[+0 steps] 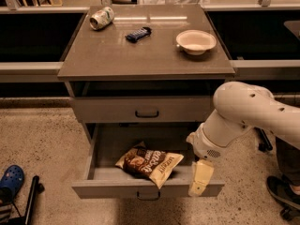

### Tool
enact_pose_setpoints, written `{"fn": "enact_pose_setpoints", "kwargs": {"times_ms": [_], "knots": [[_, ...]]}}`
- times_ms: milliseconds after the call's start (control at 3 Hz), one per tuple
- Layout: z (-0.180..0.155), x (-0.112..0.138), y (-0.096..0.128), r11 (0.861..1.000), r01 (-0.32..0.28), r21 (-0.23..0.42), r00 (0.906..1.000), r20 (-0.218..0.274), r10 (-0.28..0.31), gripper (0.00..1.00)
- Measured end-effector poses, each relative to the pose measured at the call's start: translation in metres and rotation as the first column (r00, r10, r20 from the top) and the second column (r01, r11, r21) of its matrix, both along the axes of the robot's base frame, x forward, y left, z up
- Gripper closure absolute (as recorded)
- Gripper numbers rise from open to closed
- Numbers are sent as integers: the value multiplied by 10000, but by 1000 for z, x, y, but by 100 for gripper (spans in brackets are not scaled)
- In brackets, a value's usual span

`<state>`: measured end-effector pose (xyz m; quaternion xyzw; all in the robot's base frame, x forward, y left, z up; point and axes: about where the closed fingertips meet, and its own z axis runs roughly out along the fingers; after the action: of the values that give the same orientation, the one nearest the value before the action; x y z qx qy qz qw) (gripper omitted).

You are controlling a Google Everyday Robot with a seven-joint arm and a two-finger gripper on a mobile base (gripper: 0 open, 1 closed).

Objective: Pick brown chip bag from middle drawer and place on counter

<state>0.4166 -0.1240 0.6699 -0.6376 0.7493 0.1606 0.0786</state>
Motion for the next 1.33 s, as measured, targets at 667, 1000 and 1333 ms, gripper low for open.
{"fn": "enact_pose_setpoints", "kwargs": {"times_ms": [667, 1000, 1333], "knots": [[-75, 55, 37, 9798, 981, 1741, 9944, 215, -1034, 0], [-134, 82, 51, 9545, 1846, 2340, 9799, 305, -1970, 0], [-179, 118, 58, 9270, 2671, 2633, 9547, 591, -2918, 0]]}}
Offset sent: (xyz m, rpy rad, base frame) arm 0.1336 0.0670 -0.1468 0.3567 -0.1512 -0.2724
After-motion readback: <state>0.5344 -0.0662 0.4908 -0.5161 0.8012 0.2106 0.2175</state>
